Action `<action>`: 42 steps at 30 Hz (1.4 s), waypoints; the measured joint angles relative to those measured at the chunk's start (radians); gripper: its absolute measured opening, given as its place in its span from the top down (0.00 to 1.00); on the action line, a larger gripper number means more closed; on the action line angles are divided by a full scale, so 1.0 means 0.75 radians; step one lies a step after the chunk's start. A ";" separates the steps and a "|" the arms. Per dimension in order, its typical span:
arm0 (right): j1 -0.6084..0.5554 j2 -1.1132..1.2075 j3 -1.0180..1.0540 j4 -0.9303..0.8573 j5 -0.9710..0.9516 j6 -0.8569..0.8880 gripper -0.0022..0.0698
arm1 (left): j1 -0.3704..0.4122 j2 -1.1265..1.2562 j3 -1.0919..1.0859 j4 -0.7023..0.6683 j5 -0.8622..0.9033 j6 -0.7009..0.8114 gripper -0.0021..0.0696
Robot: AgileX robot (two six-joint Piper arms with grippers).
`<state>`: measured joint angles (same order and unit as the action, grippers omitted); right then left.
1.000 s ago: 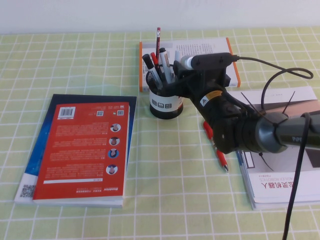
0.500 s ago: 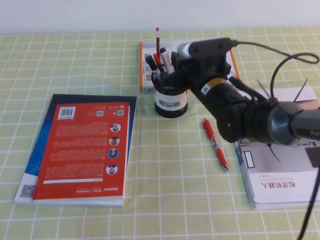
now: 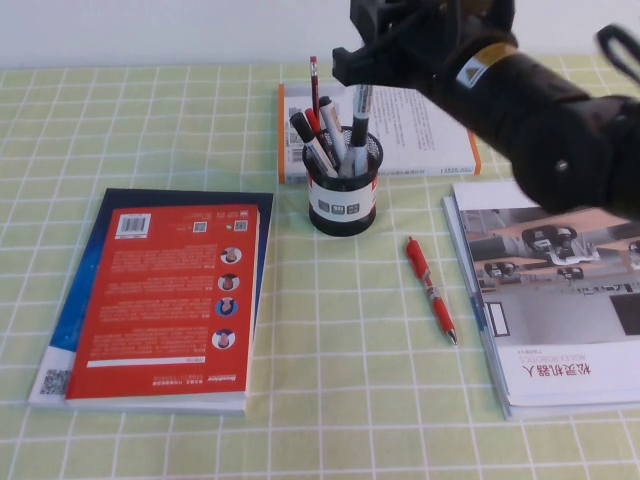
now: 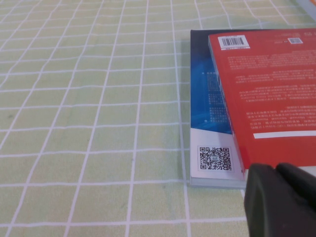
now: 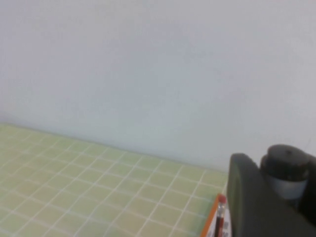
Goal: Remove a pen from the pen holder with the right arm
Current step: 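Take a marker out of the pen holder and lay it on the table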
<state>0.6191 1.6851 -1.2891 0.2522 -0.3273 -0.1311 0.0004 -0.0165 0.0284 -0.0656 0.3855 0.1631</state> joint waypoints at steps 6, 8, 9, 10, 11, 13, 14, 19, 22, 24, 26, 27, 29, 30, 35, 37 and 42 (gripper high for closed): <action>0.000 -0.163 0.000 -0.006 0.402 -0.052 0.82 | 0.000 0.000 0.000 0.000 0.000 0.000 0.98; 0.000 -0.187 0.000 -0.006 0.563 -0.054 0.82 | 0.000 0.000 0.000 0.000 0.000 0.000 0.98; 0.000 -0.193 0.000 -0.003 0.654 -0.052 0.82 | 0.000 0.000 0.000 0.000 0.000 0.000 0.98; 0.000 -0.193 0.000 -0.001 0.744 -0.040 0.82 | 0.000 0.000 0.000 0.000 0.000 0.000 0.98; 0.000 -0.193 0.000 -0.001 0.832 -0.016 0.82 | 0.000 0.000 0.000 0.000 0.000 0.000 0.98; 0.000 -0.184 0.000 -0.001 0.974 0.037 0.82 | 0.000 0.000 0.000 0.000 0.000 0.000 0.98; 0.000 -0.177 0.000 -0.001 1.037 0.068 0.82 | 0.000 0.000 0.000 0.000 0.000 0.000 0.98; -0.003 -0.092 0.000 -0.035 1.215 0.209 0.82 | 0.000 0.000 0.000 0.000 0.000 0.000 0.98; -0.019 -0.020 0.000 -0.037 1.251 0.236 0.82 | 0.000 0.000 0.000 0.000 0.000 0.000 0.98; -0.040 0.041 -0.007 -0.042 1.271 0.243 0.82 | 0.000 0.000 0.000 0.000 0.000 0.000 0.98; -0.059 0.112 -0.043 -0.045 1.290 0.248 0.82 | 0.000 0.000 0.000 0.000 0.000 0.000 0.98; -0.069 0.148 -0.071 -0.045 1.307 0.248 0.82 | 0.000 0.000 0.000 0.000 0.000 0.000 0.98; -0.083 0.214 -0.131 -0.047 1.347 0.248 0.82 | 0.000 0.000 0.000 0.000 0.000 0.000 0.98; -0.092 0.249 -0.165 -0.047 1.369 0.248 0.82 | 0.000 0.000 0.000 0.000 0.000 0.000 0.98; -0.118 0.390 -0.297 -0.050 1.431 0.248 0.82 | 0.000 0.000 0.000 0.000 0.000 0.000 0.98; -0.124 0.427 -0.329 -0.056 1.433 0.248 0.82 | 0.000 0.000 0.000 0.000 0.000 0.000 0.98; -0.135 0.480 -0.344 -0.063 1.405 0.248 0.82 | 0.000 0.000 0.000 0.000 0.000 0.000 0.98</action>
<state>0.5175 2.0450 -1.5473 0.2050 0.7262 0.0549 0.0004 -0.0165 0.0284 -0.0656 0.3855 0.1631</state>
